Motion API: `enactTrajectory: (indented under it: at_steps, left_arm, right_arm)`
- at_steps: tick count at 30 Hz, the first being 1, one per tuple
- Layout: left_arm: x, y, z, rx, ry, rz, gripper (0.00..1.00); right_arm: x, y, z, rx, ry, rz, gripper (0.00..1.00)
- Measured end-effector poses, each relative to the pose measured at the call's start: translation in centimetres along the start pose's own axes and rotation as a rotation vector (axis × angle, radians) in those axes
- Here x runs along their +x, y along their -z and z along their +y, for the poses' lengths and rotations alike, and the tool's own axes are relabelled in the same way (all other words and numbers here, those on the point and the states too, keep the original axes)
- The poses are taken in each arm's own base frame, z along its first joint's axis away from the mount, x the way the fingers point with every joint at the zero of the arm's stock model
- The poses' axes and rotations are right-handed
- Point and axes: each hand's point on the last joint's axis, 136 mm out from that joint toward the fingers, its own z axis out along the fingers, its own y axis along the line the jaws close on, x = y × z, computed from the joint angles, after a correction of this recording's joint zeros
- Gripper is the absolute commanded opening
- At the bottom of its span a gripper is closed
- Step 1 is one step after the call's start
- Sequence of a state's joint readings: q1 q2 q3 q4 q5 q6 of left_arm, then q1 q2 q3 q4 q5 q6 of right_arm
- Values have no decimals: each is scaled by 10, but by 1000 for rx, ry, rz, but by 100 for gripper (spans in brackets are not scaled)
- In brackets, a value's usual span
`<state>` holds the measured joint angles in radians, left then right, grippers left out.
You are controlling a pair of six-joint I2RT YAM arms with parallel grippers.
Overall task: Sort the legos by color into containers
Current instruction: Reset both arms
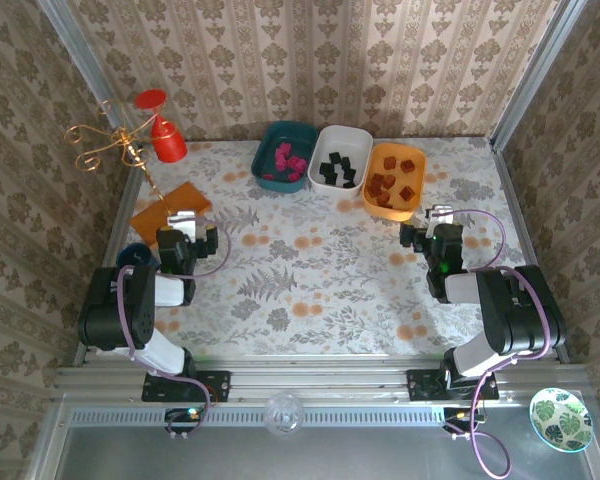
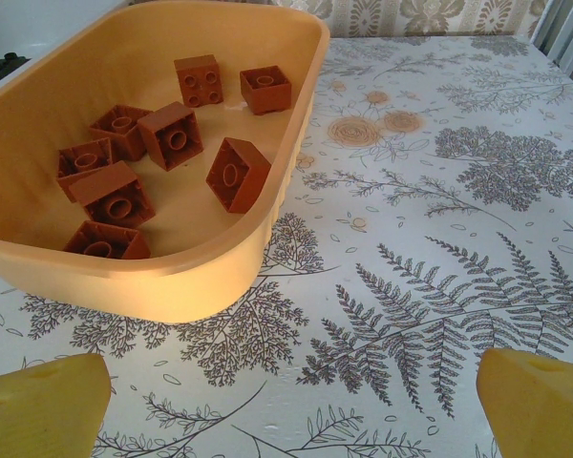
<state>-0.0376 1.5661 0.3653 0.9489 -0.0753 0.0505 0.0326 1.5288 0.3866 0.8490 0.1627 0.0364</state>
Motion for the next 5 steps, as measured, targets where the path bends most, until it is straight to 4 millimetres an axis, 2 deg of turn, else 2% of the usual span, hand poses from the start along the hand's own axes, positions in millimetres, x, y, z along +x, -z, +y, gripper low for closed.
enactTrajectory:
  at_steps: [5]
  left_arm:
    - [0, 0, 0, 0, 0, 0, 100]
  right_arm:
    - [0, 0, 0, 0, 0, 0, 100]
